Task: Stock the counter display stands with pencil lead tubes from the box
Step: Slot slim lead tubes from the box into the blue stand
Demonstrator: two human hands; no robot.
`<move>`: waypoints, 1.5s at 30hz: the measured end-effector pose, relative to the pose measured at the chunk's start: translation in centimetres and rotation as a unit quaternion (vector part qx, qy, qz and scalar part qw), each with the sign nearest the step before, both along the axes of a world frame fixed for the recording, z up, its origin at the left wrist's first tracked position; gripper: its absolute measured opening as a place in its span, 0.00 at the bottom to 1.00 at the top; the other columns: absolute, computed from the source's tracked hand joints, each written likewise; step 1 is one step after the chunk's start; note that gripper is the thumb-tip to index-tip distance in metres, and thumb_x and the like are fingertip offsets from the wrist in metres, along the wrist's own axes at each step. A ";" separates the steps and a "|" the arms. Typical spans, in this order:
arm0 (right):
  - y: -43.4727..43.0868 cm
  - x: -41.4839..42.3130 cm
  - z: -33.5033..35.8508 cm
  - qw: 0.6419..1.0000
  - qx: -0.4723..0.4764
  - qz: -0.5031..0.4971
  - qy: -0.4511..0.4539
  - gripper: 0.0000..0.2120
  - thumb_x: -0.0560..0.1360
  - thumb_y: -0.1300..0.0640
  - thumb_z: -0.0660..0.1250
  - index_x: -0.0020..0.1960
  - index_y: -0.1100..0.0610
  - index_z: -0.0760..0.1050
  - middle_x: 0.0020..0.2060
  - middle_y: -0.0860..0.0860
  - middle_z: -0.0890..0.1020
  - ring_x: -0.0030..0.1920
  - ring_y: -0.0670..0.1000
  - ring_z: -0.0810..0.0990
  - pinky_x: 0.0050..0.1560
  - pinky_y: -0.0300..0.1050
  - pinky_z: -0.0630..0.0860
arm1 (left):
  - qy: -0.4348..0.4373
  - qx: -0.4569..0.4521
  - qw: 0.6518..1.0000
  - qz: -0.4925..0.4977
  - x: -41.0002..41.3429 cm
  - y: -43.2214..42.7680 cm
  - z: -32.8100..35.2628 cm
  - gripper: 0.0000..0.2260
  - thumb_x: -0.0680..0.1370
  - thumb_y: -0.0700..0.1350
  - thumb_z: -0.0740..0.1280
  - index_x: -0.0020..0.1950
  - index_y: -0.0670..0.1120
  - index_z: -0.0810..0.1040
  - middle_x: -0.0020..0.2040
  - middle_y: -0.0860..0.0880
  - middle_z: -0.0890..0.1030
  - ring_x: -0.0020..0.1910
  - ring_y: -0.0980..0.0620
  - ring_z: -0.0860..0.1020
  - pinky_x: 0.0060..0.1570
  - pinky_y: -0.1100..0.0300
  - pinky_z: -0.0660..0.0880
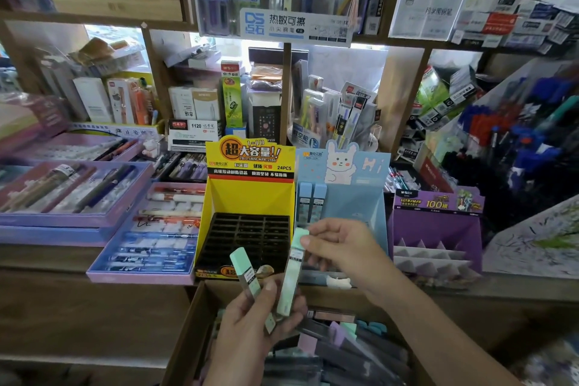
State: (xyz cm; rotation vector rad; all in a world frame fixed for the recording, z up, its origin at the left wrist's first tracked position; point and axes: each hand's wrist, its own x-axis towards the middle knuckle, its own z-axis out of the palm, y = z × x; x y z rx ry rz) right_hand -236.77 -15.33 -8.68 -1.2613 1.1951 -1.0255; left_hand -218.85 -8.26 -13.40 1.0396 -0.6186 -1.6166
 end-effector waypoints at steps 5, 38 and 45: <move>-0.9 -2.8 1.9 0.992 -0.088 -0.093 0.015 0.07 0.75 0.60 0.77 0.52 0.57 0.82 0.40 0.57 0.88 0.38 0.54 0.86 0.38 0.42 0.81 | -0.011 0.002 1.000 0.013 0.2 -0.2 -0.4 0.09 0.82 0.37 0.62 0.58 0.39 0.81 0.48 0.37 0.86 0.47 0.41 0.87 0.39 0.55 0.84; -5.9 -4.0 1.3 0.946 -0.188 -0.158 0.213 0.06 0.78 0.63 0.72 0.52 0.54 0.81 0.43 0.53 0.85 0.45 0.53 0.84 0.52 0.51 0.84 | -0.049 -0.002 0.998 0.034 0.6 -0.5 -1.3 0.12 0.82 0.44 0.64 0.51 0.52 0.88 0.37 0.44 0.82 0.32 0.50 0.80 0.32 0.56 0.76; -6.4 -3.4 0.4 0.926 -0.191 -0.197 0.258 0.05 0.78 0.62 0.72 0.54 0.57 0.81 0.41 0.50 0.84 0.43 0.49 0.84 0.49 0.47 0.83 | -0.072 -0.026 0.997 0.021 0.5 -0.2 -1.2 0.11 0.83 0.45 0.62 0.60 0.51 0.83 0.39 0.42 0.83 0.33 0.51 0.80 0.32 0.59 0.76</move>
